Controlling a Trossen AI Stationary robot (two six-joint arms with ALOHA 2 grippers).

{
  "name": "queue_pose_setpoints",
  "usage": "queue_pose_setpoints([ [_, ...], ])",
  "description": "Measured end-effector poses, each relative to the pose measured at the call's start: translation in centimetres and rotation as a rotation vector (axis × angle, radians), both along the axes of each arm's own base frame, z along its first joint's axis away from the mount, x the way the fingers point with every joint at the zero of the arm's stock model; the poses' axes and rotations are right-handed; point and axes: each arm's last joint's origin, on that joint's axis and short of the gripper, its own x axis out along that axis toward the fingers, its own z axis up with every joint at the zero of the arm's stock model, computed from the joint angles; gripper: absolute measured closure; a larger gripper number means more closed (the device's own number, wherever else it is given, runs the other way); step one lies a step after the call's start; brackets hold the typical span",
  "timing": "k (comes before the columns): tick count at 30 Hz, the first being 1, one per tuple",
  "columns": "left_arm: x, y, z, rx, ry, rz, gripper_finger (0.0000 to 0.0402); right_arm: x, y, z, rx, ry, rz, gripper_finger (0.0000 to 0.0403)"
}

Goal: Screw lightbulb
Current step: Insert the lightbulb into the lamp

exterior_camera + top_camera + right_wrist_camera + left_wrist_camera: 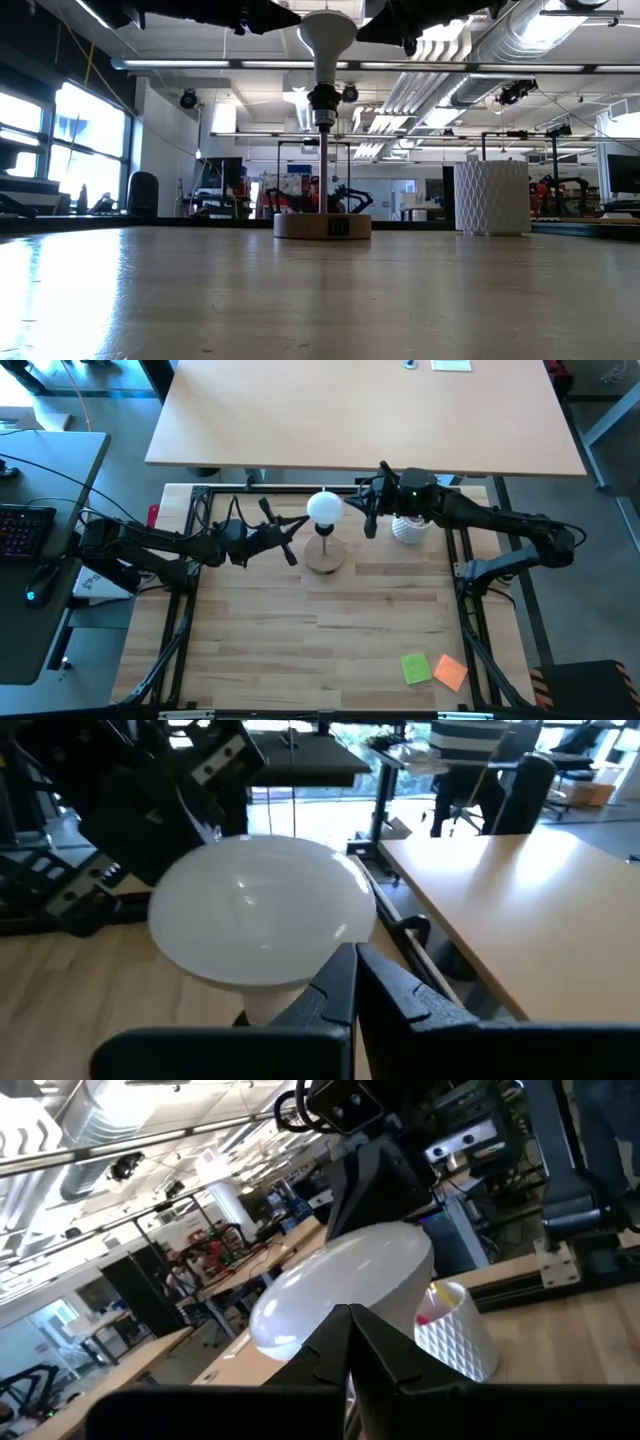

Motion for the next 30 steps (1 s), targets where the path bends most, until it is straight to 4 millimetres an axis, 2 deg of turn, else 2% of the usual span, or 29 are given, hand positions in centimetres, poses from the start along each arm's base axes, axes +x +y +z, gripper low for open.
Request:
queue_pose_setpoints([
  [7,-0.1,1.0,-0.2,-0.004,0.019,0.059,0.0402,0.1,0.5,0.0,0.048,-0.010,0.081,0.0402],
  [16,-0.4,3.1,-0.9,-0.006,0.102,0.200,0.0401,0.7,3.0,0.2,0.060,-0.027,0.291,0.0402],
  [19,-0.5,2.9,-1.0,0.009,0.122,0.235,0.0402,0.4,3.4,0.4,0.021,-0.015,0.243,0.0402],
  [22,-0.5,2.1,-0.8,0.018,0.118,0.212,0.0402,-0.2,3.1,0.7,-0.015,0.004,0.117,0.0402],
  [25,-0.3,1.1,-0.7,0.026,0.115,0.171,0.0402,-0.5,2.4,0.7,-0.041,0.020,-0.014,0.0402],
  [30,-0.1,-0.5,-0.5,0.042,0.095,0.083,0.0401,0.2,0.7,-0.2,-0.025,0.027,-0.057,0.0402],
])
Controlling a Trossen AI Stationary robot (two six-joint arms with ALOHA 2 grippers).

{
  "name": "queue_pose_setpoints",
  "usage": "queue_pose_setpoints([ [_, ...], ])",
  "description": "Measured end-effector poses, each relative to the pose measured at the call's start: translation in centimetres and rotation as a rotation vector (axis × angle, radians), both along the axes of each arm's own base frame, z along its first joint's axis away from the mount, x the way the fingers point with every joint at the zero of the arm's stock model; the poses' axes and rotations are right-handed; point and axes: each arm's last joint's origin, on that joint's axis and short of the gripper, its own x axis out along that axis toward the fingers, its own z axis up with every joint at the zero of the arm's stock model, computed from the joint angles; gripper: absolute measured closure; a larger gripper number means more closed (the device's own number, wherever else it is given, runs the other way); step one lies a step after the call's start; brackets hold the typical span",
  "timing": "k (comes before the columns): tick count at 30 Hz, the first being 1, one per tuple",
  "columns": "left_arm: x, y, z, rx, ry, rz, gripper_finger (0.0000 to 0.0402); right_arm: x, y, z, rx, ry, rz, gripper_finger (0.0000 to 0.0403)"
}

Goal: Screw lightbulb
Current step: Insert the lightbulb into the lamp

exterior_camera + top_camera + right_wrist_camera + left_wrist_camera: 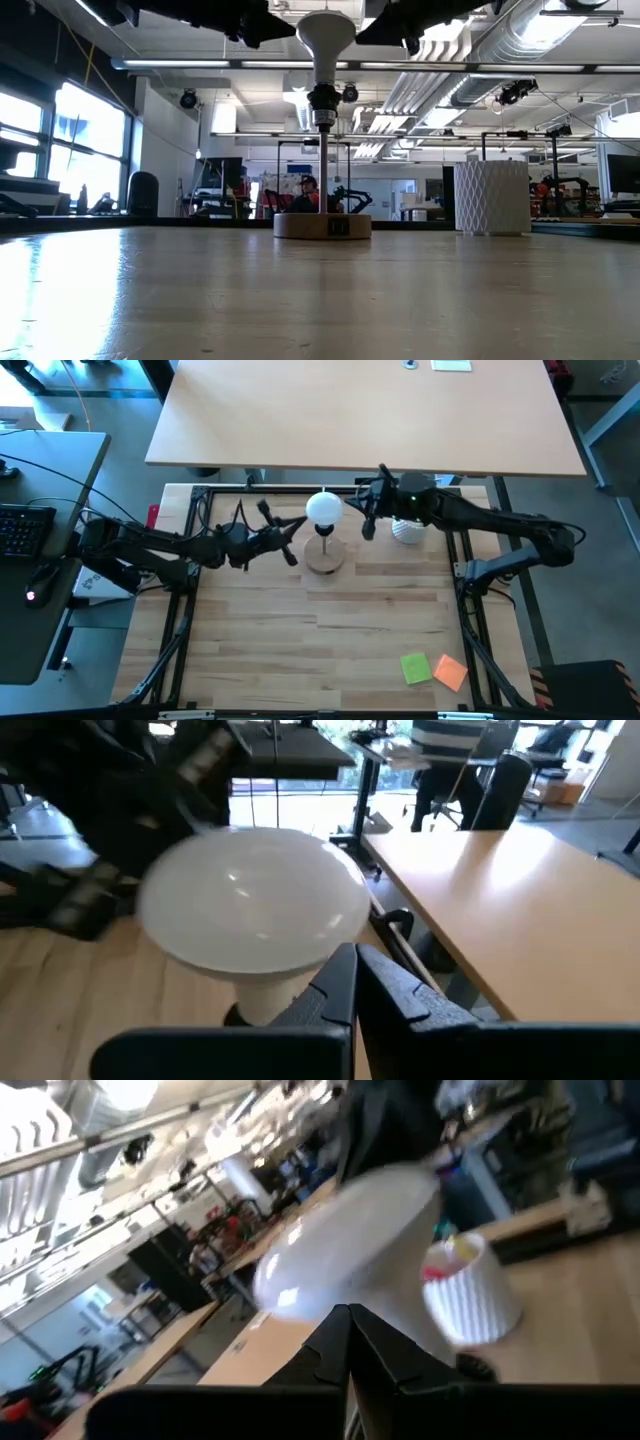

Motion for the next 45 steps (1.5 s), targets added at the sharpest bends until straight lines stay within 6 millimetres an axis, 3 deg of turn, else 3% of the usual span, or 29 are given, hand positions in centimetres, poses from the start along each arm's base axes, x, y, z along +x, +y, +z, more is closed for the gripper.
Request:
queue_pose_setpoints([
  [6,0.1,-0.6,0.5,0.004,-0.057,-0.062,0.0402,1.0,-1.6,-0.9,0.011,-0.022,-0.031,0.0402],
  [13,0.1,0.7,0.4,-0.019,-0.071,-0.020,0.0401,1.1,-1.0,-0.7,0.029,-0.033,0.041,0.0402],
  [18,-0.1,2.4,0.2,-0.041,-0.073,0.067,0.0402,0.7,0.3,-0.5,0.045,-0.007,0.076,0.0402],
  [24,-0.3,4.0,-0.6,-0.049,0.011,0.156,0.0402,0.2,3.3,0.6,0.050,-0.027,0.227,0.0402],
  [29,-0.6,4.0,-0.7,-0.048,0.035,0.235,0.0402,-0.2,4.6,1.1,0.004,-0.032,0.238,0.0402],
  [34,-1.0,2.3,0.6,-0.025,-0.019,0.162,0.0402,-0.3,2.7,0.9,-0.015,-0.017,0.084,0.0402],
  [39,-1.0,0.8,1.5,-0.012,-0.084,0.013,0.0401,-0.1,-0.6,0.2,0.011,-0.026,-0.019,0.0402],
  [45,-0.7,0.9,1.1,-0.017,-0.073,-0.040,0.0402,1.0,-3.1,-0.7,0.068,-0.098,0.093,0.0402],
])
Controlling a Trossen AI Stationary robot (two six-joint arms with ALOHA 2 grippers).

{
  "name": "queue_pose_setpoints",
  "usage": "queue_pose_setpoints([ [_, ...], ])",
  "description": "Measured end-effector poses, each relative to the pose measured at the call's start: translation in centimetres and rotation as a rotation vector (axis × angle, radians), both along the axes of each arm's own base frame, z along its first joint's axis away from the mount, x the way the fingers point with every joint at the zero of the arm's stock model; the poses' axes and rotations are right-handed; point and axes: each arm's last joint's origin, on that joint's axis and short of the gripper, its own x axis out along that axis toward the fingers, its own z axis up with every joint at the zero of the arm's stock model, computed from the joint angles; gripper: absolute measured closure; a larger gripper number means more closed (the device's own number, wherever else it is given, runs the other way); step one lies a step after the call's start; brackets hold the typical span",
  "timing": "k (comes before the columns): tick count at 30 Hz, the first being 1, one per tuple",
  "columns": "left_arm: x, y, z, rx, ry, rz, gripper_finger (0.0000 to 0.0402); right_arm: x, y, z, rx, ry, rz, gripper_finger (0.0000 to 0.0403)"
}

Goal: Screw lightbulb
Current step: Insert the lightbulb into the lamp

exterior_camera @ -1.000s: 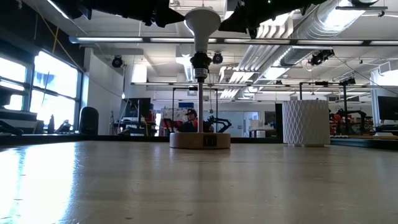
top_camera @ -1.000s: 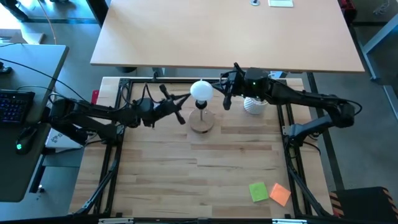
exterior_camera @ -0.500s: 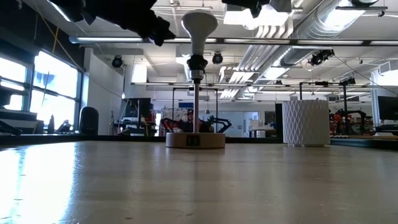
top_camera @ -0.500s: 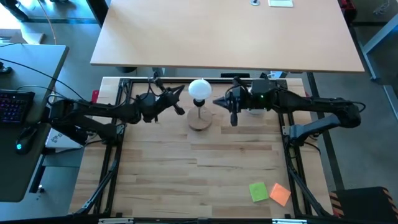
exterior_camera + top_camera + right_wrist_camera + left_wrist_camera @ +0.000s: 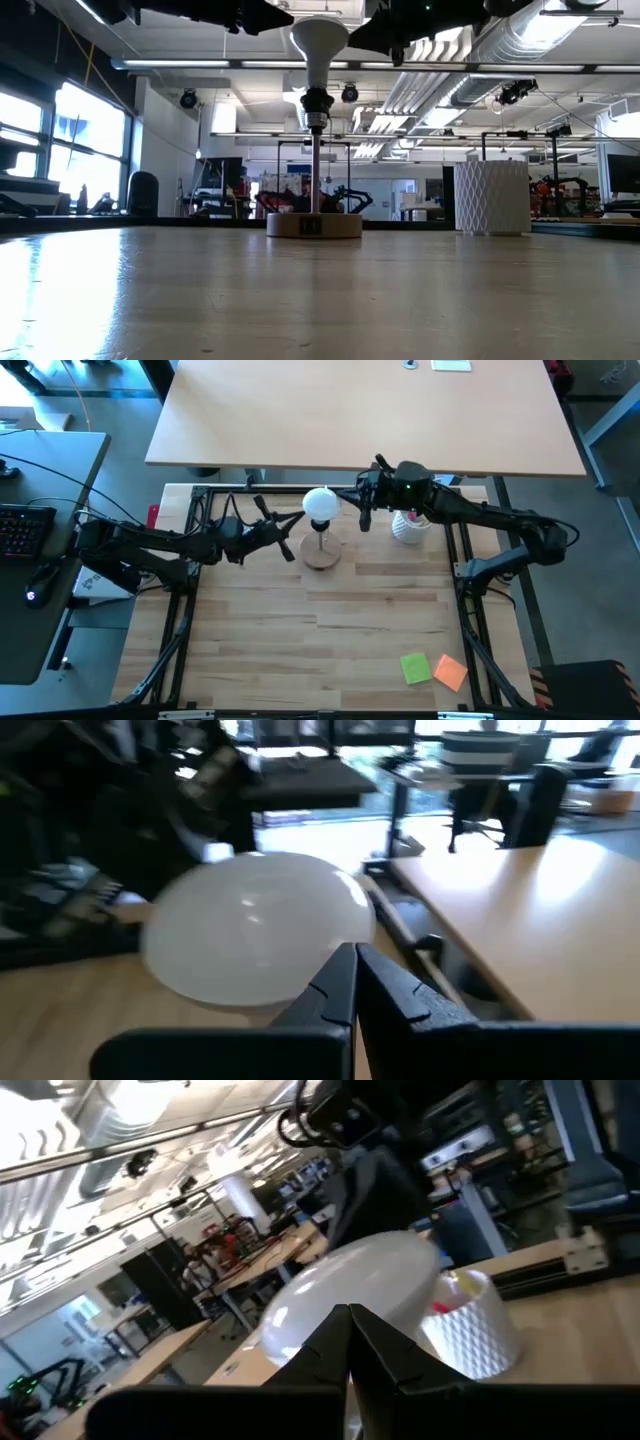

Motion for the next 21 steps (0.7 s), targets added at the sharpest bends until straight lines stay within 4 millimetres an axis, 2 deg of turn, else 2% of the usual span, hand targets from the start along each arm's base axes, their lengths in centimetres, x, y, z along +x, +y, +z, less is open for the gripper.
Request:
queue_pose_setpoints([
  [6,-0.1,1.2,-0.3,-0.011,0.024,0.076,0.0402,0.0,0.2,-0.1,0.030,0.004,0.050,0.0402],
  [11,-0.3,2.3,-0.9,-0.007,0.090,0.174,0.0402,-0.4,2.4,0.5,0.093,0.008,0.234,0.0402],
  [15,-0.5,3.1,-1.1,0.002,0.120,0.242,0.0401,-0.7,4.2,1.4,0.052,-0.016,0.339,0.0402],
  [17,-0.6,3.0,-1.0,0.017,0.128,0.256,0.0401,-0.8,4.4,1.6,0.023,-0.014,0.285,0.0402],
  [21,-0.9,1.8,-0.2,0.025,0.096,0.210,0.0401,-1.1,3.3,1.3,-0.012,0.037,0.044,0.0402],
])
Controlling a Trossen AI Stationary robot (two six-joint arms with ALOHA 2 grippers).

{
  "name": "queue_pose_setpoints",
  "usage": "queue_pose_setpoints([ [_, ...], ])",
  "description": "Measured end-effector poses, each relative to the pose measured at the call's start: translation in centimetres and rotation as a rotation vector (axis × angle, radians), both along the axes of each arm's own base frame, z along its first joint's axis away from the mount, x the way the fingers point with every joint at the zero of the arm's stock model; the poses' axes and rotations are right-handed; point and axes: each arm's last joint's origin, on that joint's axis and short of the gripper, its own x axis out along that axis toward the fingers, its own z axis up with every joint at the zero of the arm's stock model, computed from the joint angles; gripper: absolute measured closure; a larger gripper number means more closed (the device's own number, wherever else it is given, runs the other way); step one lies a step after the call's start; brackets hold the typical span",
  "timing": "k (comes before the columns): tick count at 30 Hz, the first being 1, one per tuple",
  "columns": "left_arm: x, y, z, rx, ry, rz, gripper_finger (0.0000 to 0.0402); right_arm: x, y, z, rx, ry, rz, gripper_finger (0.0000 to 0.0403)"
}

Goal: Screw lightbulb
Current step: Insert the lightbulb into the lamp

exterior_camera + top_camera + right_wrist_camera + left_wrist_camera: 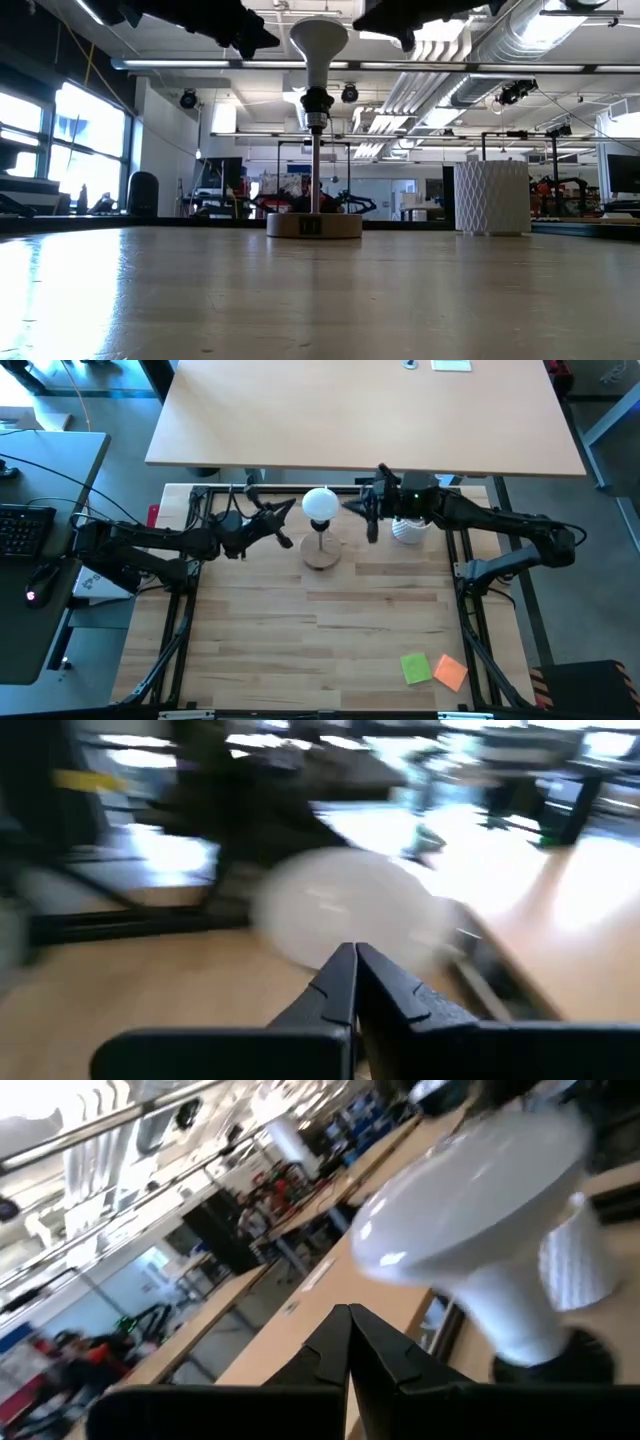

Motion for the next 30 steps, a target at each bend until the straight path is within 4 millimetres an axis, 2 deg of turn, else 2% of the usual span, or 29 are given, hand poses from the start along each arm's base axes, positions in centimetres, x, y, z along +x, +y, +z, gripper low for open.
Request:
queue_pose_setpoints([
  [2,-0.1,-0.8,0.3,0.002,-0.013,-0.043,0.0401,-0.1,-0.9,-0.3,-0.011,0.016,-0.094,0.0402],
  [5,0.0,-1.9,0.5,0.010,-0.025,-0.158,0.0402,0.1,-2.4,-1.0,0.001,0.033,-0.134,0.0402],
  [9,0.4,-2.3,0.4,0.000,-0.038,-0.271,0.0402,0.8,-3.9,-1.7,0.052,0.005,-0.092,0.0402],
  [12,0.5,-1.8,0.1,-0.011,-0.024,-0.249,0.0402,1.2,-4.1,-2.0,0.085,-0.007,-0.032,0.0402],
  [18,0.4,-0.3,-0.1,-0.021,-0.012,-0.156,0.0402,1.2,-3.1,-1.8,0.099,-0.009,0.055,0.0402],
  [26,-0.1,2.0,-0.7,-0.024,0.053,-0.022,0.0401,1.5,0.5,-1.9,0.104,0.048,0.319,0.0402],
  [30,-0.1,1.8,-0.9,-0.045,0.057,-0.029,0.0401,1.7,1.0,-1.9,0.066,0.059,0.270,0.0402],
])
